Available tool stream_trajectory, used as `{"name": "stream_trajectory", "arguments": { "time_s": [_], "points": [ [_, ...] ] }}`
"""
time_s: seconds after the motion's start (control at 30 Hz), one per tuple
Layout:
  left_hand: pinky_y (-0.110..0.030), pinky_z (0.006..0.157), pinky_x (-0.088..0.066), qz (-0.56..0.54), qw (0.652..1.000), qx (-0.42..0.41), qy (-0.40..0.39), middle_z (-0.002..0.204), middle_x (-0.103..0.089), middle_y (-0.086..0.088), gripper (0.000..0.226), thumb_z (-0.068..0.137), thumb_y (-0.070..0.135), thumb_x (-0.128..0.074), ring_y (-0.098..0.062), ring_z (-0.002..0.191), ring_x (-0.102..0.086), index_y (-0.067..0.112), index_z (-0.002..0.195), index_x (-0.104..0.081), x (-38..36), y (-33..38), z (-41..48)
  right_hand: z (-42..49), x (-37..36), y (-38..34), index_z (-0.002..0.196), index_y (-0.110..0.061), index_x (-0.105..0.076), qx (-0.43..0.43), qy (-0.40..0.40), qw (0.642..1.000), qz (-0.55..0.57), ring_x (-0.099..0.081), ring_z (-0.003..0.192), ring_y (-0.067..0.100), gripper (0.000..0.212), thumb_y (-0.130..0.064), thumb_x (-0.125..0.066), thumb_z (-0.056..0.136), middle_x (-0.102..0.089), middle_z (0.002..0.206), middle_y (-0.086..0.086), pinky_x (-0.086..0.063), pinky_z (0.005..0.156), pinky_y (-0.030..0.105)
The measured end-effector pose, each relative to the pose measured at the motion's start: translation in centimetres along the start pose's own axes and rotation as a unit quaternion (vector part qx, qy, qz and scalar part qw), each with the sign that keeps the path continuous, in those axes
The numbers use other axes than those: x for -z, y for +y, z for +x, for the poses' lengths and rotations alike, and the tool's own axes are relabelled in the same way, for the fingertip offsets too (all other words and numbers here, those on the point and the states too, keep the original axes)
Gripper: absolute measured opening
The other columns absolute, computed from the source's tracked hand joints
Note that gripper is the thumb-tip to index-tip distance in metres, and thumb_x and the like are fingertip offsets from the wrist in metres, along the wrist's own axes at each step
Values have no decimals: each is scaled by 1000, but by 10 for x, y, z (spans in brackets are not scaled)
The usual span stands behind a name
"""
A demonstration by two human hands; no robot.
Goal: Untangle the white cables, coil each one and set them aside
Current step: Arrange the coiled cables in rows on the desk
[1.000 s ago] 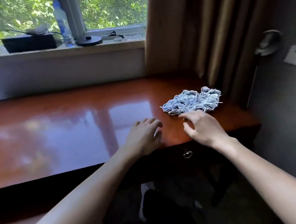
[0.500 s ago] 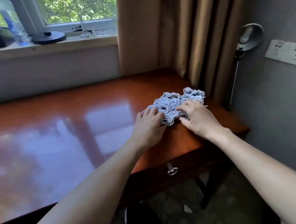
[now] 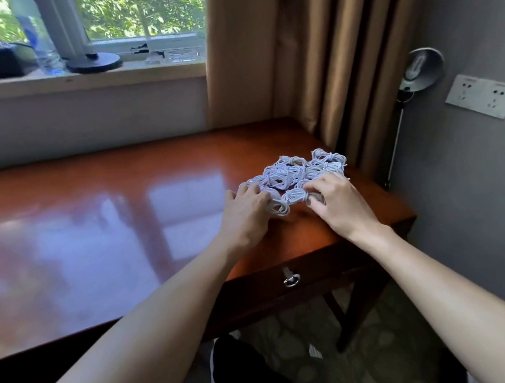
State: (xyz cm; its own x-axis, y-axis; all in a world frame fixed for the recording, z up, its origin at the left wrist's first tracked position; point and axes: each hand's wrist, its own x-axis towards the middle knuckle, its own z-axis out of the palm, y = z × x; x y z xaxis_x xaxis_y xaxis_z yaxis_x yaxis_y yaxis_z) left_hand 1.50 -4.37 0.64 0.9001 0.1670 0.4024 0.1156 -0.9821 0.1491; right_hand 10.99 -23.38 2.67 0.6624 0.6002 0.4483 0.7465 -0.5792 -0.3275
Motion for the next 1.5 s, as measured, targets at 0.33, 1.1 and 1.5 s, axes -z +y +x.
{"name": "stream_trajectory", "arguments": {
  "time_s": [0.33, 1.1, 1.5],
  "points": [
    [-38, 89, -35, 0, 999, 51, -16, 121, -58, -3, 25, 94, 32, -65, -27, 113, -52, 18, 115, -65, 66, -35, -107, -59, 3, -84, 111, -19, -73, 58, 14, 998, 38, -57, 103, 20, 22, -18, -71, 89, -67, 103, -2, -50, 88, 36],
    [-35, 90, -39, -17, 962, 263, -77, 89, -66, 18, 14, 88, 42, -71, -7, 94, -62, 29, 90, -67, 199, -157, -407, -167, -86, -333, 111, -30, -73, 224, -201, 937, 176, -51, 86, -1, 26, -27, -69, 86, -63, 96, -19, -48, 80, 27],
    [-30, 88, -44, -21, 939, 290, -183, 88, -68, 17, 22, 77, 43, -80, -5, 87, -60, 31, 94, -74, 202, -167, -433, -189, -105, -360, 105, -31, -74, 220, -302, 902, 215, -55, 79, -3, 22, -22, -74, 85, -63, 86, -18, -49, 77, 22]
  ]
}}
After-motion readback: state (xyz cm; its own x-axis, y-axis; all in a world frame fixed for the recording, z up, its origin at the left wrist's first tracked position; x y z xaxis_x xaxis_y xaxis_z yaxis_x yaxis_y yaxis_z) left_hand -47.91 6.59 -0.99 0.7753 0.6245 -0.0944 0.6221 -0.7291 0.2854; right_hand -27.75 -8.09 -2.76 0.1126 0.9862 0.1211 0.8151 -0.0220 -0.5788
